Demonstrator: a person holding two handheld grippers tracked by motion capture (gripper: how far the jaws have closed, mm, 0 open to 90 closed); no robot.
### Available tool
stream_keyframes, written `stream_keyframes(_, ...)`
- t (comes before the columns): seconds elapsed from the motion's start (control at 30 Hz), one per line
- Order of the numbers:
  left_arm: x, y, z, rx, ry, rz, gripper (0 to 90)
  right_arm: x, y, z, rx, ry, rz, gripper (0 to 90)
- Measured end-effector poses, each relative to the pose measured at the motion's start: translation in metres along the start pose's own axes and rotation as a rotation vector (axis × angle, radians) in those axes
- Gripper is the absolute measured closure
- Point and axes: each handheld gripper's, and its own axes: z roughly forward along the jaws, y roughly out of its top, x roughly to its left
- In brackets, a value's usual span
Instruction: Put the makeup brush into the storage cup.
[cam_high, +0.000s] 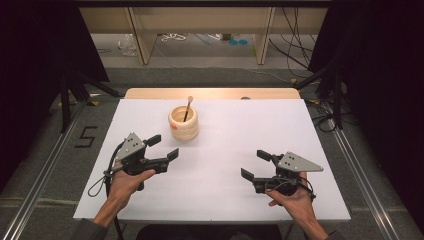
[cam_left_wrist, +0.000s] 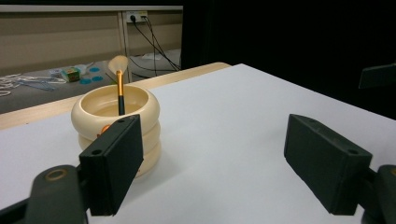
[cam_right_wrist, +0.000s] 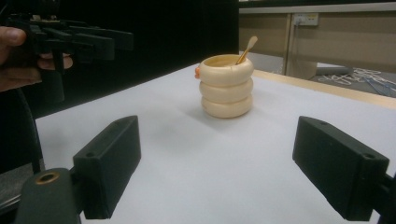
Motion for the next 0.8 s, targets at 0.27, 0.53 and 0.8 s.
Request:
stream_keyframes(0.27, -0.007, -0.01, -0.007, 0.008, -0.011, 0.008, 19.3, 0.0, 0.0, 0.0, -0.006, -0.005, 0.0, 16.1)
stream_keyframes(0.53, -0.012, -0.018, -0.01, 0.026, -0.01, 0.014, 19.3, 0.0, 0.0, 0.0, -0.005, 0.005, -0.003, 16.1)
stream_keyframes(0.8, -0.016, -0.027, -0.01, 0.037, -0.009, 0.027, 19.3, 0.0, -0.001, 0.0, -0.012, -0.006, 0.001, 16.0)
